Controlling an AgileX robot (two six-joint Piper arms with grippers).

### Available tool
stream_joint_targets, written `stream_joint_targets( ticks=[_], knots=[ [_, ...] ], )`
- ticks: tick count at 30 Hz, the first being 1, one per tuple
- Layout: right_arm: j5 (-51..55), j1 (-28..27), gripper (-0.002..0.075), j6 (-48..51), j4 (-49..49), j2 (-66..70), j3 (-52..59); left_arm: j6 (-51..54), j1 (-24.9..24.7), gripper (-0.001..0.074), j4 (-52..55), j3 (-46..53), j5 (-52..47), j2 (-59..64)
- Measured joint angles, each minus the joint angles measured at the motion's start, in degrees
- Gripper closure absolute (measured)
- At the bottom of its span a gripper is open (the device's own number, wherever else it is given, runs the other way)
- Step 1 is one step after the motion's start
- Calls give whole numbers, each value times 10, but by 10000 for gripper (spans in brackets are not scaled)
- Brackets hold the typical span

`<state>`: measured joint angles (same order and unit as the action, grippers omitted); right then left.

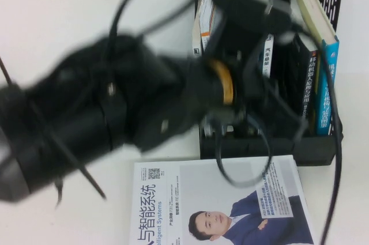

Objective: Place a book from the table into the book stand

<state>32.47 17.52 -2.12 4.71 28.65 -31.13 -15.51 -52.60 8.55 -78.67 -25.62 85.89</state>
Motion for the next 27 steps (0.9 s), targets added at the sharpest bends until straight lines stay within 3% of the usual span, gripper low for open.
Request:
stream_joint_targets(
  ticks=[8,19,27],
  knots=[
    [-39,0,721,14,10,-51,138,-12,-1,735,-160,131,138,-2],
    [-6,0,721,15,13,-53,179,-12,-3,735,-178,141,291,-3],
    [2,0,721,16,14,-53,179,-12,-3,735,-179,141,300,-1]
  ],
)
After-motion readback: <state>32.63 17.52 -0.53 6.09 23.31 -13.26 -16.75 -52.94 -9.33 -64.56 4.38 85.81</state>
